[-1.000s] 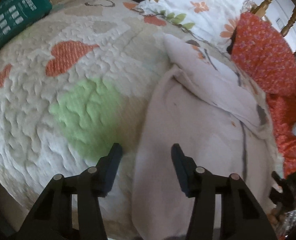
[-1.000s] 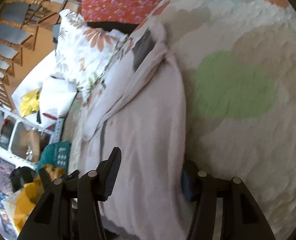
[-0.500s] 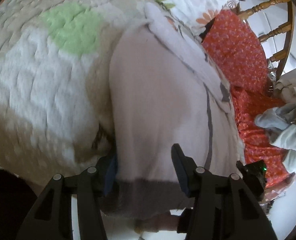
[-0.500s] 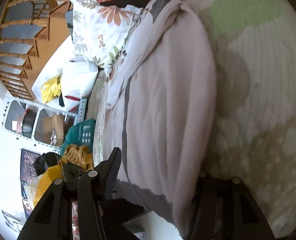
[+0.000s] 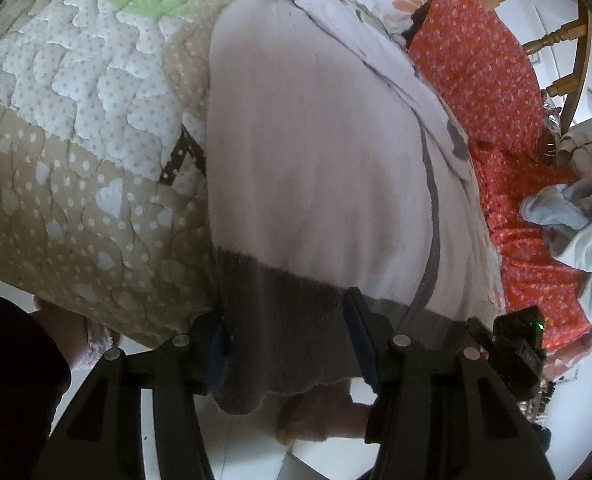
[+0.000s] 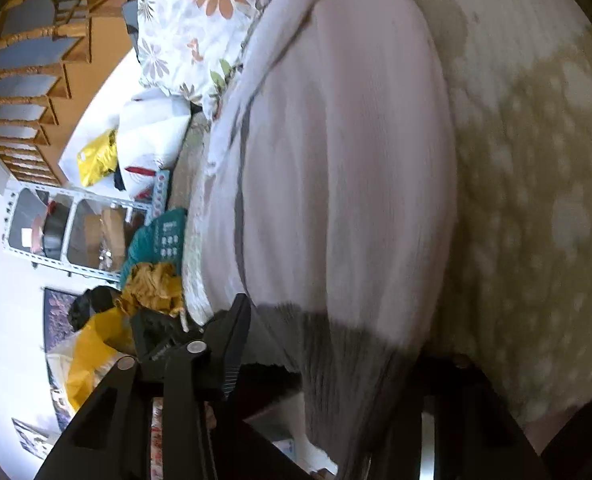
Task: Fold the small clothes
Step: 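Move both tools to the grey hem band of the shirt, then grasp the grey hem band with the left tool while the right tool grasps it too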
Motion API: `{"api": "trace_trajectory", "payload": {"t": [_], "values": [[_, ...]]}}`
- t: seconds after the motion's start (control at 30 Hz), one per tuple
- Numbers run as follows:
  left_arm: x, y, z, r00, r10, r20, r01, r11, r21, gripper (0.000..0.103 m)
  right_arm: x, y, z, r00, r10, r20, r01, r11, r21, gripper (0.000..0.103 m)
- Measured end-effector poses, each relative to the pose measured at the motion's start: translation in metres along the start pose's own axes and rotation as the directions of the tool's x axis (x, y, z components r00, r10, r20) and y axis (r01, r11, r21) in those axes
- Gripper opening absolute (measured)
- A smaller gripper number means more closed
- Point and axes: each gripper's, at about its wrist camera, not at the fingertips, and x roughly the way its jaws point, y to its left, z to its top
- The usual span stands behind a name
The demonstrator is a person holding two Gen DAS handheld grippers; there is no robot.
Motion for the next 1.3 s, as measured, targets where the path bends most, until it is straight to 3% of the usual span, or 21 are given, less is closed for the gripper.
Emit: {"api": "trace_trajectory", "payload": {"t": [0.07, 0.1, 0.13, 0.17, 0.27, 0.47, 0.73, 0.83, 1.03, 1.3], "values": [[0.0, 0.001, -0.001, 0.999, 0.044, 0.007, -0.044, 0.999, -0.009, 0.023, 0.003, 0.002, -0.006, 0.999, -0.042, 0.009, 0.042, 0.999, -0.013, 0.033], [-0.002, 0.003, -0.001, 0.998, 0.056, 0.008, -0.056, 0.998, -0.02, 0.018, 0.003, 0.003, -0.008, 0.997, -0.072, 0.016, 0.073, 0.997, -0.019, 0.029], [-0.005, 0.007, -0.001, 0.999, 0.034, 0.008, -0.034, 0.998, -0.054, 0.009, 0.003, 0.003, -0.01, 0.994, -0.108, 0.024, 0.108, 0.994, -0.022, 0.017], [-0.008, 0.009, 0.001, 1.0, 0.024, 0.013, -0.023, 0.997, -0.074, 0.008, 0.002, 0.003, -0.01, 0.99, -0.137, 0.031, 0.138, 0.99, -0.025, 0.01], [-0.029, 0.007, 0.006, 0.997, 0.028, 0.072, -0.022, 0.996, -0.09, 0.008, -0.007, 0.013, -0.01, 0.983, -0.172, 0.061, 0.175, 0.983, -0.058, 0.009], [-0.075, -0.005, -0.013, 0.989, -0.021, 0.145, 0.031, 0.997, -0.065, 0.007, -0.041, 0.031, -0.021, 0.992, -0.095, 0.083, 0.102, 0.991, -0.083, 0.006], [-0.092, -0.009, -0.062, 0.991, -0.027, 0.128, 0.037, 0.996, -0.076, 0.007, -0.057, 0.017, -0.068, 0.997, -0.083, 0.008, 0.083, 0.995, -0.052, 0.006], [-0.089, -0.005, -0.061, 0.993, -0.012, 0.114, 0.022, 0.996, -0.085, 0.007, -0.053, 0.006, -0.07, 0.996, -0.092, -0.01, 0.092, 0.996, -0.017, 0.006], [-0.101, -0.024, -0.009, 0.983, -0.016, 0.181, 0.02, 1.0, -0.022, 0.007, -0.064, 0.04, -0.04, 0.993, -0.116, 0.035, 0.119, 0.985, -0.122, 0.006], [-0.065, -0.068, 0.121, 0.969, -0.006, 0.248, -0.003, 0.999, 0.034, 0.007, -0.058, 0.108, 0.067, 0.971, -0.163, 0.172, 0.203, 0.947, -0.248, 0.007]]}}
